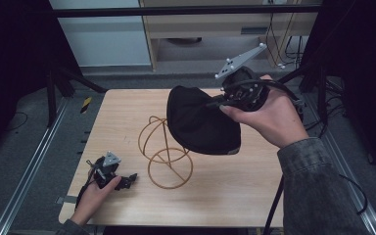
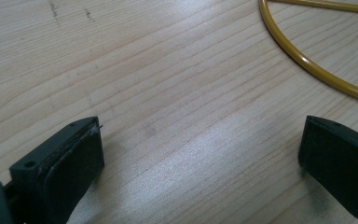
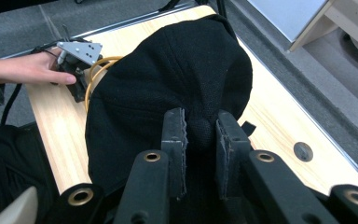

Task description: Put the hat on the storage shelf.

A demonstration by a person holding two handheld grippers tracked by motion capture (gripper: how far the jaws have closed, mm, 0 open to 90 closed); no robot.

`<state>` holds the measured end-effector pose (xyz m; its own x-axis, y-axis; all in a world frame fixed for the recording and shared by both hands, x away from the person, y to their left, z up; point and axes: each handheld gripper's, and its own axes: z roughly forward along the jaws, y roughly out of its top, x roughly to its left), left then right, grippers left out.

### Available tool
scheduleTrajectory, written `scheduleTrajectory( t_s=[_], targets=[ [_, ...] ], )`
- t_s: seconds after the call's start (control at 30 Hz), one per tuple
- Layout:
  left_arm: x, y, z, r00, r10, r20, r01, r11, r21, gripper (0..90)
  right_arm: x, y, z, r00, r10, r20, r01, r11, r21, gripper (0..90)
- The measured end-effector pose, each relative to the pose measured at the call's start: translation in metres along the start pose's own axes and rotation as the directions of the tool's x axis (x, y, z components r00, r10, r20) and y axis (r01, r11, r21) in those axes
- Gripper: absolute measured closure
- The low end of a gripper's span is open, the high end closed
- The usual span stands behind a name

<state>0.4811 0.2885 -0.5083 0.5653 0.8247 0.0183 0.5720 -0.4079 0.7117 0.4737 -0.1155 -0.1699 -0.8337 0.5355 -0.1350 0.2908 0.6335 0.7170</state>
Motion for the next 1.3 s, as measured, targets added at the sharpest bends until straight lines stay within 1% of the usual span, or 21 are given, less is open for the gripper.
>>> scheduleTrajectory(
  t_s=[0.2,0.27,0.4,0.53,0.67,0.9,1.3],
  targets=[
    [0.000,0.000,0.000,1.0000,0.000,0.000,0.000,1.0000,0.000,0.0,0.002,0.006,0.005,0.9998,0.000,-0.020,0.000,1.000,-0.022,76.3],
    [0.000,0.000,0.000,1.0000,0.000,0.001,0.000,1.0000,0.001,0.0,0.003,0.008,0.006,0.9998,-0.006,-0.020,0.005,1.000,-0.023,76.3],
    [0.000,0.000,0.000,1.0000,0.002,0.000,-0.002,1.0000,0.001,0.0,0.004,0.011,0.007,0.9997,-0.001,-0.025,0.000,0.999,-0.036,76.3],
    [0.000,0.000,0.000,1.0000,0.002,0.001,-0.002,1.0000,0.004,0.0,0.007,0.015,0.009,0.9996,-0.010,-0.025,0.009,0.999,-0.031,76.3],
    [0.000,0.000,0.000,1.0000,0.002,0.001,-0.002,1.0000,0.003,0.0,0.009,0.018,0.010,0.9997,-0.005,-0.024,0.005,1.000,-0.027,76.3],
    [0.000,0.000,0.000,1.0000,0.003,0.002,-0.003,1.0000,0.004,0.0,0.009,0.024,0.013,0.9996,-0.009,-0.028,0.008,1.000,-0.022,76.3],
    [0.000,0.000,0.000,1.0000,0.005,0.003,-0.005,1.0000,0.005,0.0,0.013,0.036,0.014,0.9984,-0.021,-0.051,0.020,0.999,-0.033,76.3]
  ],
)
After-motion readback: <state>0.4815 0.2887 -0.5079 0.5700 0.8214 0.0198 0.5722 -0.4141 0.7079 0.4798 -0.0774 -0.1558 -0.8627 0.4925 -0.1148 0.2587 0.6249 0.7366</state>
